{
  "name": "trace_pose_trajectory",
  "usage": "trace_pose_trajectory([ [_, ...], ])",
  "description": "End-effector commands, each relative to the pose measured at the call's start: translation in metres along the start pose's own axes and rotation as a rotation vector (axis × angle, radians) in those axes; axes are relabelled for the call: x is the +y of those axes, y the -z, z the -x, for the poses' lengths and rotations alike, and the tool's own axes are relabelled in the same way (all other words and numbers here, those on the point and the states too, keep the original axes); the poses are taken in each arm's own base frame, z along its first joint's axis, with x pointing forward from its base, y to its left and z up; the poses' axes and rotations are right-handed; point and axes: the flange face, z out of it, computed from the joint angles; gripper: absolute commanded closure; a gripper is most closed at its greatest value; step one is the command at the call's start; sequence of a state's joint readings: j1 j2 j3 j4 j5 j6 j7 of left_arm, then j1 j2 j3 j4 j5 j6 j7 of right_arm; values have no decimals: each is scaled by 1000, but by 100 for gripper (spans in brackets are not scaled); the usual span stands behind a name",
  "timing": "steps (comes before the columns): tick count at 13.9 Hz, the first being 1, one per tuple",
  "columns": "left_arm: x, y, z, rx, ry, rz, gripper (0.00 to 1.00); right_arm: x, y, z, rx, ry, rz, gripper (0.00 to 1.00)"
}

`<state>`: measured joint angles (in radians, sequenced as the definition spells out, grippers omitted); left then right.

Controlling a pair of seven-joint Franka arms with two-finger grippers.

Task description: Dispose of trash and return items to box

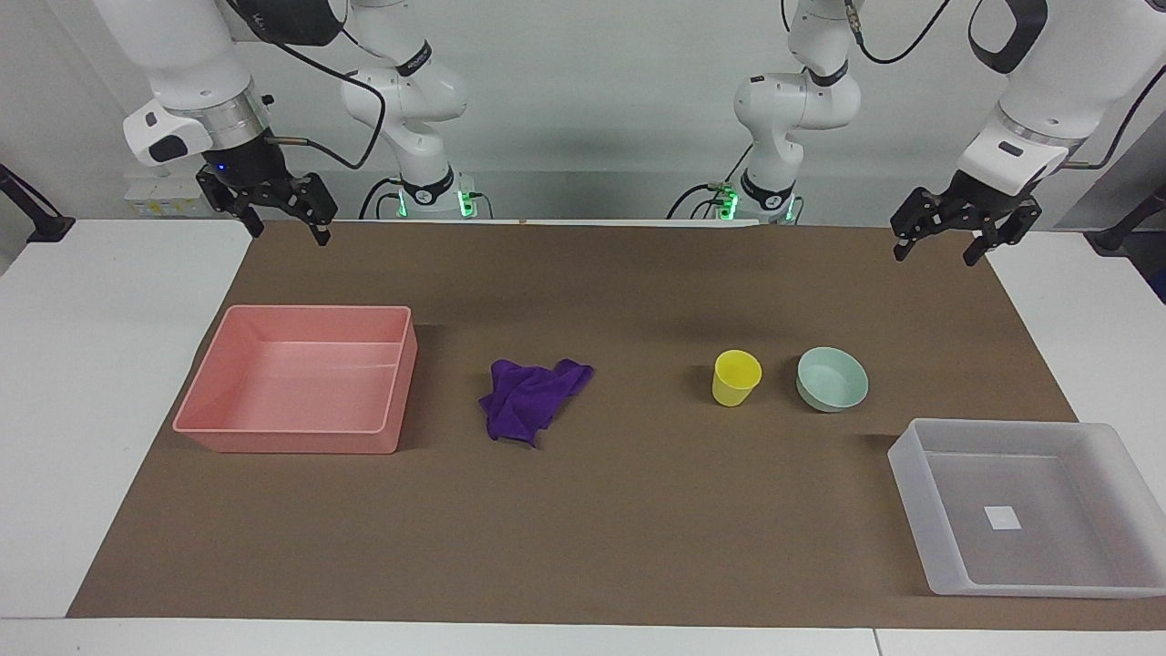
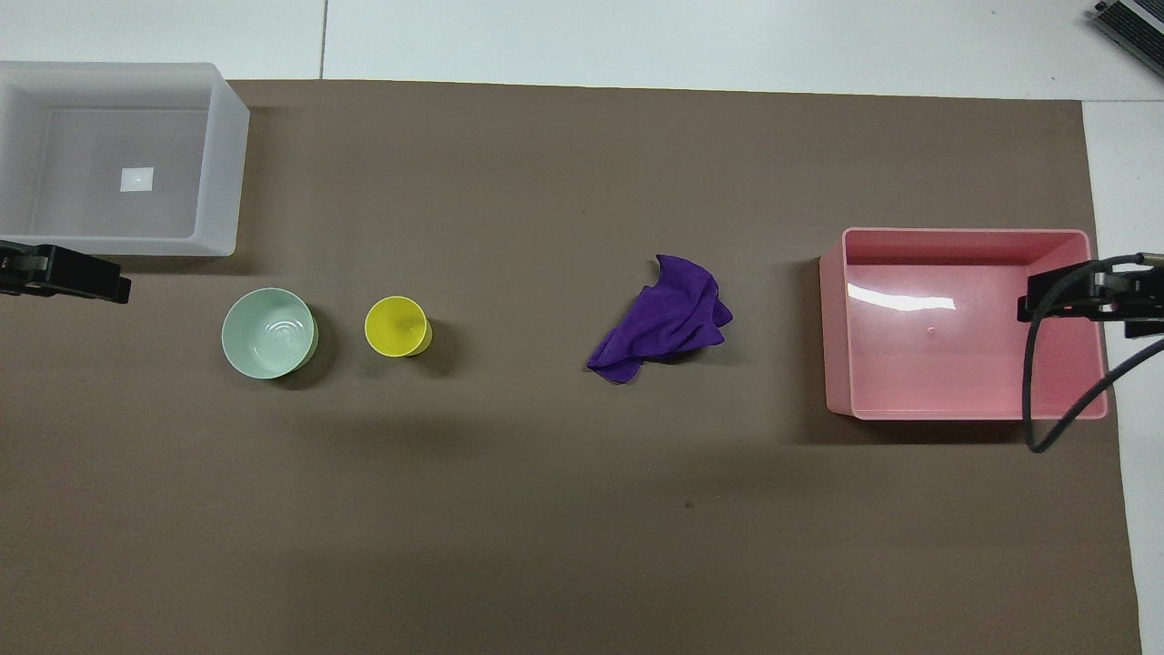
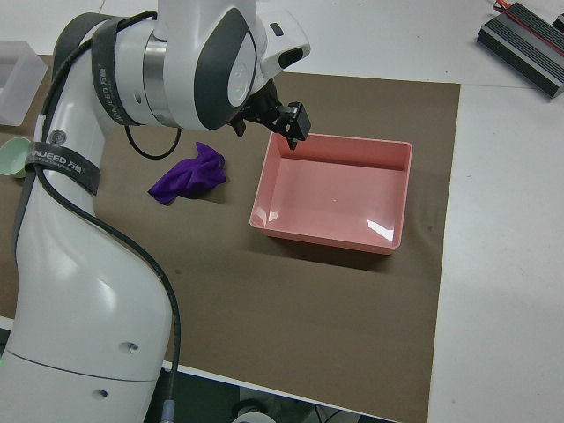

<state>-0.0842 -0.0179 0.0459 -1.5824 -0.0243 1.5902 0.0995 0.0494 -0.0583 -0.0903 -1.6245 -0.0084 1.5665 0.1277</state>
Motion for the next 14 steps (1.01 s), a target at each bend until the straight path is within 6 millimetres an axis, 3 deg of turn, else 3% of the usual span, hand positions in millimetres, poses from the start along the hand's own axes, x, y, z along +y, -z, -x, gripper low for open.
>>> trace_pose_trajectory([
  [1,-3,1,6,18,-7,-19,0,1,0,2,-11,20,-12,0],
  [11,5,-2,4,34,-4,-18,0,-1,0,2,-11,18,-12,0],
  [14,6,-17,2,64,-13,-21,0,-9,0,2,-2,30,-12,0],
])
